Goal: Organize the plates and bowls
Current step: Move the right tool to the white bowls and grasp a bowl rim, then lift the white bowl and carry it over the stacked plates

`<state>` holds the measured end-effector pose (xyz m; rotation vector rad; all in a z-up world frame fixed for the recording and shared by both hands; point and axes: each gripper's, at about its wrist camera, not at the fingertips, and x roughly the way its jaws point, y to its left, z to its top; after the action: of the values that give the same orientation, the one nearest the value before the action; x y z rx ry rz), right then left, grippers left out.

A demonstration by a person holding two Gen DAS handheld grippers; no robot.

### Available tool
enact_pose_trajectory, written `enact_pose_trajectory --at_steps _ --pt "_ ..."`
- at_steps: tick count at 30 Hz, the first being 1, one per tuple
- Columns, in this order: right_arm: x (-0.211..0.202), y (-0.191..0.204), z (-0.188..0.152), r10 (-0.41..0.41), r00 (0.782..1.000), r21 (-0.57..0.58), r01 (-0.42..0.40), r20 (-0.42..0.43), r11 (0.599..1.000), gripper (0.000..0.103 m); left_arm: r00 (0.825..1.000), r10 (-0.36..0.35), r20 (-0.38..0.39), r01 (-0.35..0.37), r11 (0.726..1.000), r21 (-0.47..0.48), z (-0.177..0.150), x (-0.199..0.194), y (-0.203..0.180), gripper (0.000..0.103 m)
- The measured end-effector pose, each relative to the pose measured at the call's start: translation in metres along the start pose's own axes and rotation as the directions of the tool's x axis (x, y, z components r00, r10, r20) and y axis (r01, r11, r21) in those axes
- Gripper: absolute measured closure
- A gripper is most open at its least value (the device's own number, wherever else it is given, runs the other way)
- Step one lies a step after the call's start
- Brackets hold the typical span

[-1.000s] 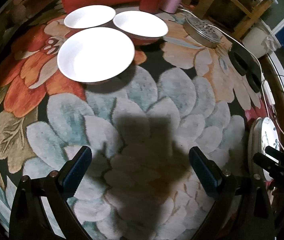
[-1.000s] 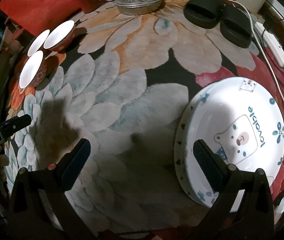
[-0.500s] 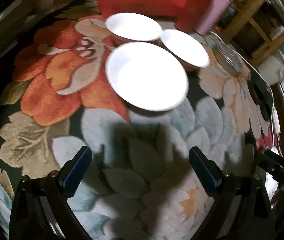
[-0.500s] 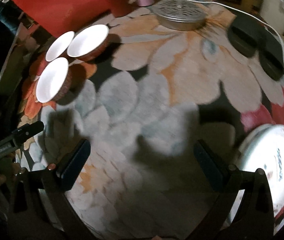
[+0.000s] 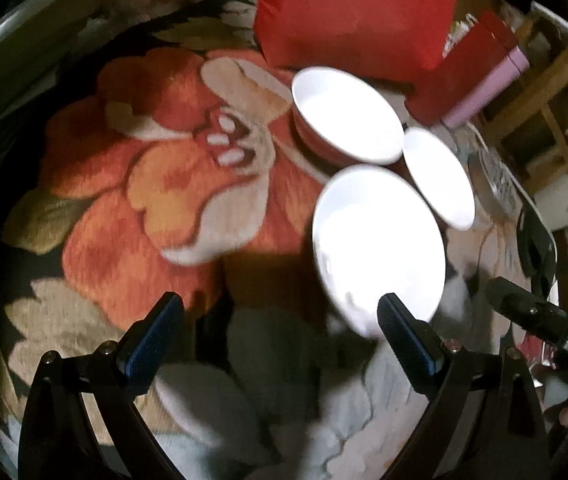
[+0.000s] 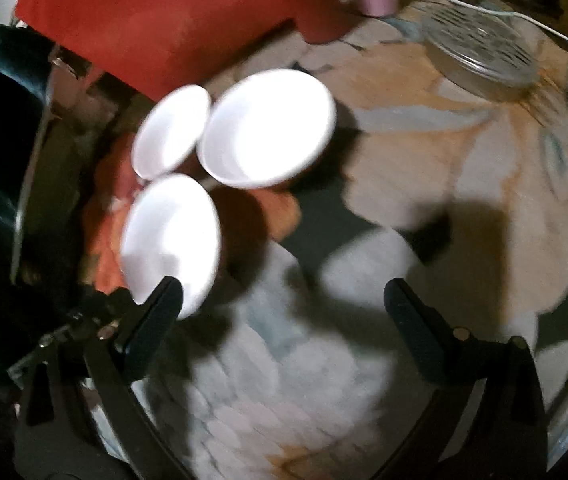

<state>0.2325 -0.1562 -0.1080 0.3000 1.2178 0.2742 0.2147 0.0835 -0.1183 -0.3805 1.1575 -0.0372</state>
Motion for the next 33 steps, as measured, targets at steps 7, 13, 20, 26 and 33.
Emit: enact_pose_trajectory --at_steps 7,13,20,26,33 --pt "0.032 0.022 0.023 0.04 0.998 0.024 -0.039 -0.048 0.999 0.043 0.999 -0.004 -0.04 0.004 1.0 -0.008 0.027 0.026 -0.002 0.049" --pt "0.063 0.032 0.022 0.039 0.991 0.022 -0.037 -0.124 0.999 0.08 0.998 -0.008 -0.062 0.01 1.0 0.025 0.034 0.042 -0.011 0.072" --pt "0.07 0.041 0.01 0.043 0.988 0.011 -0.042 -0.149 0.999 0.093 0.996 0.009 -0.084 -0.001 0.995 0.101 0.026 0.045 -0.031 0.097" --pt "0.055 0.037 -0.004 0.03 0.987 -0.018 -0.034 -0.159 0.999 0.094 0.996 -0.033 -0.086 0.042 0.994 0.098 0.007 0.029 -0.038 0.097" --pt "0.008 0.028 -0.024 -0.004 0.99 -0.042 -0.002 -0.144 0.999 0.093 0.997 -0.048 -0.063 0.057 0.988 0.144 -0.022 -0.007 -0.067 0.097"
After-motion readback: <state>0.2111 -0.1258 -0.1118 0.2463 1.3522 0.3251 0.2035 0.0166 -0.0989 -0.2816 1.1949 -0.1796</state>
